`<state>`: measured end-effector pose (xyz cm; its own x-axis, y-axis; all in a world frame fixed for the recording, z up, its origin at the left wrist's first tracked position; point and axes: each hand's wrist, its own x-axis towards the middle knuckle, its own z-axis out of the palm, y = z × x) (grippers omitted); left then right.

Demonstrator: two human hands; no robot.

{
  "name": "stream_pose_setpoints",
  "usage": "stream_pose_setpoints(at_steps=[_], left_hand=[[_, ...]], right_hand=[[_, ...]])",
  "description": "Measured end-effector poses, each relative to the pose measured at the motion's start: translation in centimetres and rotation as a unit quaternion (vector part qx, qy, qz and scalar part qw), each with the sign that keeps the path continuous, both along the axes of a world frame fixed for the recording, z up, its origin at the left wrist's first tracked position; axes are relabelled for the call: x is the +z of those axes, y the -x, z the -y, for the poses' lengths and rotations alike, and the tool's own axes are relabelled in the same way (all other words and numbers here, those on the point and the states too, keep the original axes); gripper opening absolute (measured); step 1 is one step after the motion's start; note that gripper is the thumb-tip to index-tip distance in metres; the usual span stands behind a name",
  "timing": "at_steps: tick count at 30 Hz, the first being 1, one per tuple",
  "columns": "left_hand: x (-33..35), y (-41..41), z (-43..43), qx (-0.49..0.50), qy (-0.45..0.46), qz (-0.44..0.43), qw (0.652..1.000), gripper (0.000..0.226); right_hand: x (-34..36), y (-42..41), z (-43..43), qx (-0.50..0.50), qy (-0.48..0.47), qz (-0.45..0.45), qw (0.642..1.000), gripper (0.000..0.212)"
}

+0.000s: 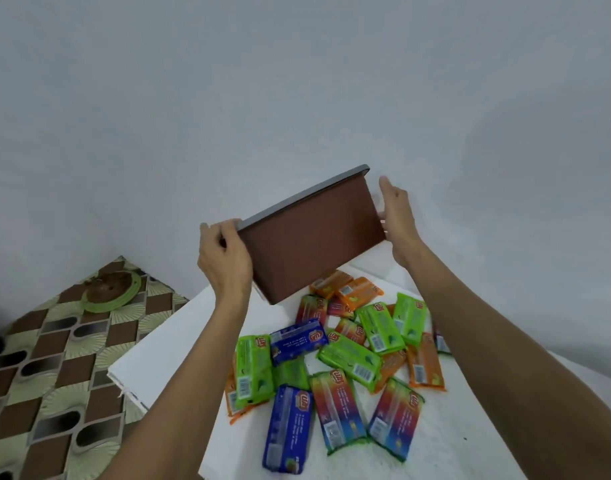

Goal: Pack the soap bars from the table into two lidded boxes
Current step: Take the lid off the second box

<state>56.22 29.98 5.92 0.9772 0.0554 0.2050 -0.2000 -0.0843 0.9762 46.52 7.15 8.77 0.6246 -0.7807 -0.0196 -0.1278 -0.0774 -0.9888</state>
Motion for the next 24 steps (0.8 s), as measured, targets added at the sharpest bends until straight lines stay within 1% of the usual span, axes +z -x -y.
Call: stream_pose_setpoints(at_steps=[2,4,5,7,10,12,13,15,16,17,18,20,22,24], left_hand=[[0.7,1.3,0.1,-0.016,0.082,-0.074,0.994,0.037],[1.1,2.7,0.5,-0.063,0.187,-0.154,0.968,0.051],[1.2,3.5,0.6,-0.098,0.218,-0.174,0.955,0.056],[1.5,5.7,0.7,-0.168,0.223,-0.189,0.941,0.061],[1.7,9.6,1.0,-0.245,0.178,-0.196,0.933,0.066],[1.3,12.4,1.5,-0.298,0.143,-0.199,0.922,0.065],[1.0,14.0,1.7,-0.324,0.128,-0.203,0.915,0.060],[0.0,17.1,2.4,-0.368,0.084,-0.193,0.906,0.036],[-0.7,18.6,2.8,-0.381,0.050,-0.178,0.906,0.025],[-1.5,20.1,3.2,-0.388,0.008,-0.159,0.908,0.019],[-2.2,21.8,3.6,-0.391,-0.043,-0.143,0.908,0.023],[-3.5,25.3,4.1,-0.392,-0.128,-0.115,0.904,0.041],[-4.5,28.7,4.6,-0.409,-0.163,-0.096,0.892,0.049],[-5.4,32.0,4.8,-0.423,-0.193,-0.095,0.880,0.057]], right_hand=[[1.4,3.0,-0.1,0.002,-0.031,0.005,0.999,0.062],[2.2,6.6,0.4,0.004,-0.070,0.008,0.998,0.071],[2.4,8.5,0.8,0.005,-0.081,0.007,0.997,0.075],[2.7,12.7,1.5,-0.002,-0.089,0.002,0.996,0.078],[3.0,19.7,2.0,-0.022,-0.104,-0.008,0.994,0.065],[2.8,24.7,1.8,-0.029,-0.085,-0.049,0.995,0.051],[2.4,27.2,1.7,-0.042,-0.067,-0.074,0.994,0.044],[1.2,32.3,1.3,-0.060,-0.025,-0.123,0.990,0.035],[0.6,34.9,0.8,-0.062,-0.006,-0.152,0.986,0.031],[0.0,37.5,0.1,-0.059,0.010,-0.182,0.982,0.028],[-0.7,40.0,-0.7,-0.057,0.021,-0.208,0.976,0.025],[-2.3,44.5,-2.3,-0.072,0.052,-0.249,0.964,0.018],[-4.1,48.3,-3.6,-0.113,0.095,-0.281,0.948,0.026],[-5.6,51.6,-4.8,-0.163,0.131,-0.300,0.931,0.032]])
